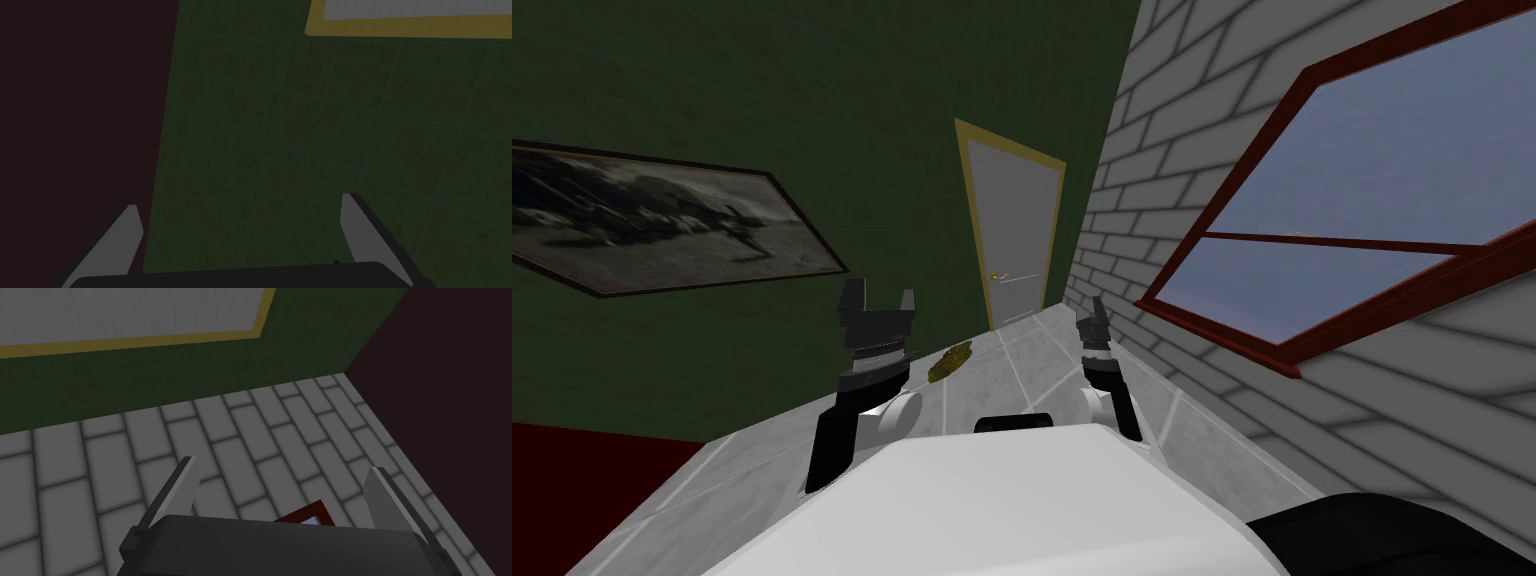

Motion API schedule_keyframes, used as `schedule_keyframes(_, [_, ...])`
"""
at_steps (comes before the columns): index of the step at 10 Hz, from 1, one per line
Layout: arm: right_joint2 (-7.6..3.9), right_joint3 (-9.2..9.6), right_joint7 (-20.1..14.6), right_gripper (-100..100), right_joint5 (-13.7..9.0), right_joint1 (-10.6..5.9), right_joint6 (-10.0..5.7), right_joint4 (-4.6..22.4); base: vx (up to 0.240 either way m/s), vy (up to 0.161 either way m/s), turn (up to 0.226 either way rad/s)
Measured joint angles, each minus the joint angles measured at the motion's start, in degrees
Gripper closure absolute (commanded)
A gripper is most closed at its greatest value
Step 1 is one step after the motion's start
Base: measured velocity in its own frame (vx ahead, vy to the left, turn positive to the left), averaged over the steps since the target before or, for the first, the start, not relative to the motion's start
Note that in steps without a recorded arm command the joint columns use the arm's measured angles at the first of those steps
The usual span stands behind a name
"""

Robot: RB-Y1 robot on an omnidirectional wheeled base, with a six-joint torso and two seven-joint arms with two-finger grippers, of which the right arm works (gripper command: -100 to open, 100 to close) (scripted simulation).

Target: Pull the door open

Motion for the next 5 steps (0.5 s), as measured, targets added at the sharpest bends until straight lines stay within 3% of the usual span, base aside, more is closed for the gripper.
schedule_keyframes(5, [-1.07, 0.03, -0.8, -100, 1.0, -2.73, -1.34, 6.1, 0.105, 0.0, 0.021])
